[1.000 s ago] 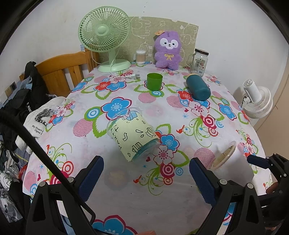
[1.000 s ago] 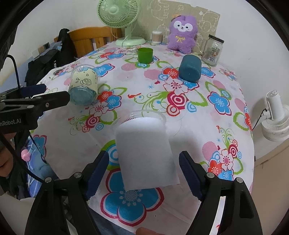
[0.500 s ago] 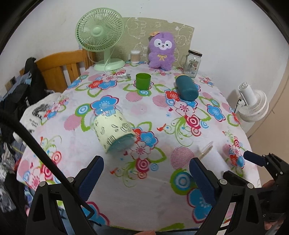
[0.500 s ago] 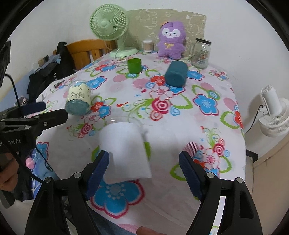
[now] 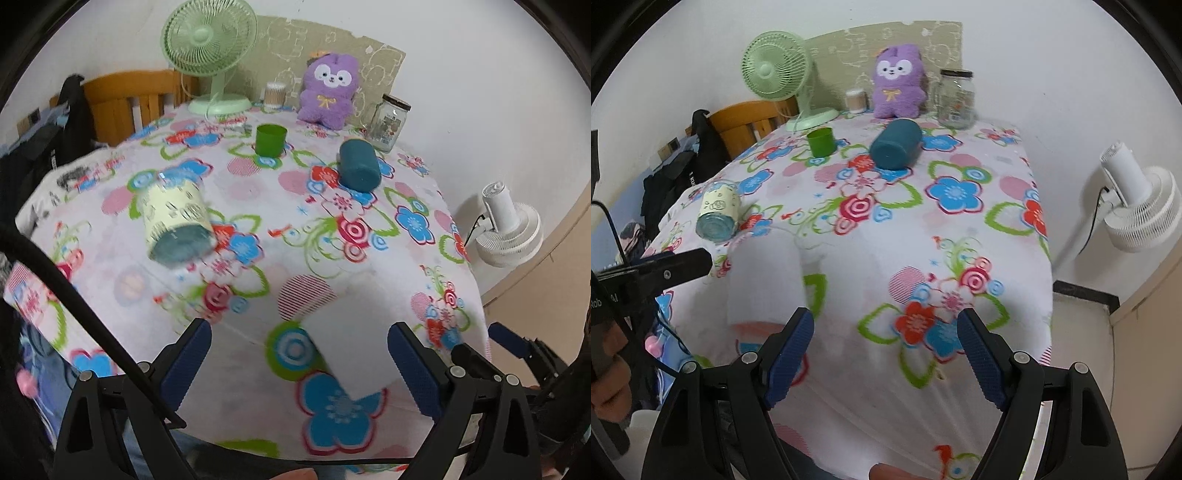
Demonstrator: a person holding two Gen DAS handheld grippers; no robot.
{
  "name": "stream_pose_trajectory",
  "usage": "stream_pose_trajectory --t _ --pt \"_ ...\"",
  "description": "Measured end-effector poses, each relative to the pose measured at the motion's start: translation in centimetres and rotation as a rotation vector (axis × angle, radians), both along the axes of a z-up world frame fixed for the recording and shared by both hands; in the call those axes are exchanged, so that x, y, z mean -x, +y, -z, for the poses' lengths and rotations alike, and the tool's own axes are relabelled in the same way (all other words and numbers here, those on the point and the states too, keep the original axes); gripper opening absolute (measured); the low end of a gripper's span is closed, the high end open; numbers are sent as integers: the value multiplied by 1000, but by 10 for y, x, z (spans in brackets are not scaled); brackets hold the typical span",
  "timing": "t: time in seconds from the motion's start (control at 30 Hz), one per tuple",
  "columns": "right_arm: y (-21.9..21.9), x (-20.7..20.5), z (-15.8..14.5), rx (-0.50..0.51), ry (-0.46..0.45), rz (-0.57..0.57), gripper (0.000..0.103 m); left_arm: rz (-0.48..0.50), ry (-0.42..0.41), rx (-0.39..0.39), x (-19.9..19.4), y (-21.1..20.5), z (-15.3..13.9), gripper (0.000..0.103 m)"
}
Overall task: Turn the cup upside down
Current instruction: 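Carry the white cup toward the left gripper and grasp it with the left gripper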
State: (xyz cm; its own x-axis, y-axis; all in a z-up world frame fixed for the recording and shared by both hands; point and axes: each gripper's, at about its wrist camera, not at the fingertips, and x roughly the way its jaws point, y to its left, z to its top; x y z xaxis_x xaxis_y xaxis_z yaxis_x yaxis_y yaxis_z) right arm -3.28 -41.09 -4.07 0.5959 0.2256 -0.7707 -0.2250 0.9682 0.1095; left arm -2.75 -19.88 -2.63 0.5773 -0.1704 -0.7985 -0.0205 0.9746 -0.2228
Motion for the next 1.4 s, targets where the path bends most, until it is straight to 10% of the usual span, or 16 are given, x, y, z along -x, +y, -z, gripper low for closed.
stream_pose_trajectory --t 0.97,1.4 --pt "-57 -19 32 -35 43 21 82 -28 163 39 -26 -58 52 98" --pt "-57 -20 33 -55 44 30 82 -52 163 45 -20 -51 51 79"
